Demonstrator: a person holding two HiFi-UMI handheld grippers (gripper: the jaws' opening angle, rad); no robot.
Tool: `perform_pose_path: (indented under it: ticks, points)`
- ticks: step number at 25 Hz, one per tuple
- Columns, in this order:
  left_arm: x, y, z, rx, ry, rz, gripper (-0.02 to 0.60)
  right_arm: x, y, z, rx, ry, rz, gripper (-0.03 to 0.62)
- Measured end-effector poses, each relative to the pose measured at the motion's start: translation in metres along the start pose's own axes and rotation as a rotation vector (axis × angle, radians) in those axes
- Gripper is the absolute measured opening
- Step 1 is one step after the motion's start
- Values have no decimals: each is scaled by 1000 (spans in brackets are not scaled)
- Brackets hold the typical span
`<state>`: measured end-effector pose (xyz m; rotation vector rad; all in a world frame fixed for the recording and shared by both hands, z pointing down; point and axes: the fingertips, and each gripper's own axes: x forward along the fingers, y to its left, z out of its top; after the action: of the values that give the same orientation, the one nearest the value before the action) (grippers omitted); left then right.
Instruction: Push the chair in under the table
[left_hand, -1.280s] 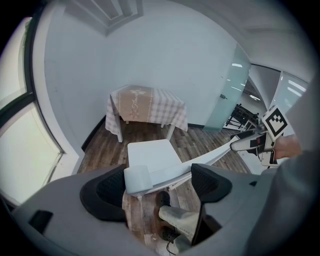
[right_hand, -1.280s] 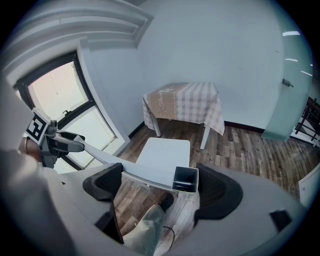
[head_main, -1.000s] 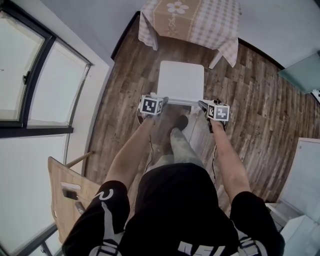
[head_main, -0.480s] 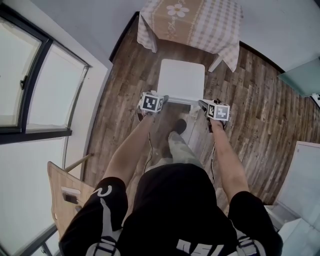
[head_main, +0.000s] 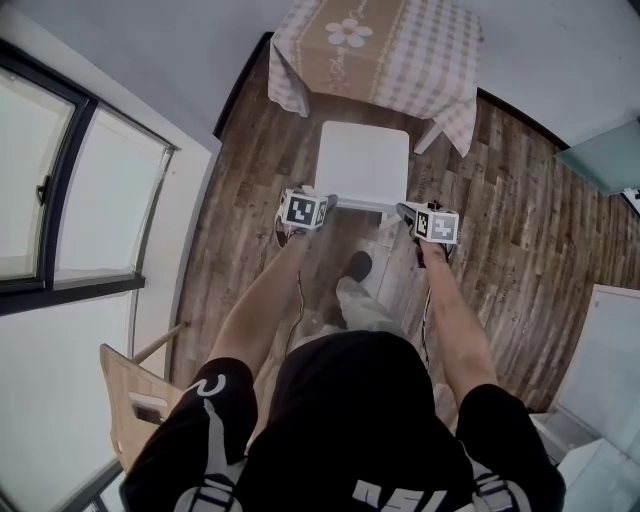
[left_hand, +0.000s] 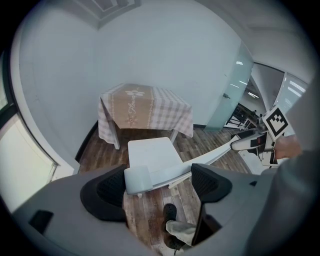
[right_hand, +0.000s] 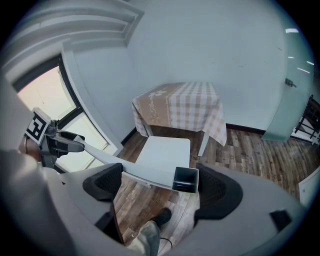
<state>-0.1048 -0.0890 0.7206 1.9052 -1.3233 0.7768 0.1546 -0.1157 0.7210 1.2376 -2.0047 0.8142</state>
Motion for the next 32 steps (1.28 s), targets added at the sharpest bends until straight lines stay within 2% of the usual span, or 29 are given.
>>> perform_pose_path:
  ticks: [18,32]
  points:
    - [39,17,60,-16,71,25,399,39,-29,59,3,29,12,480]
    - [76,41,114,-4,49,30,400,79,-49,112,3,24,14,480]
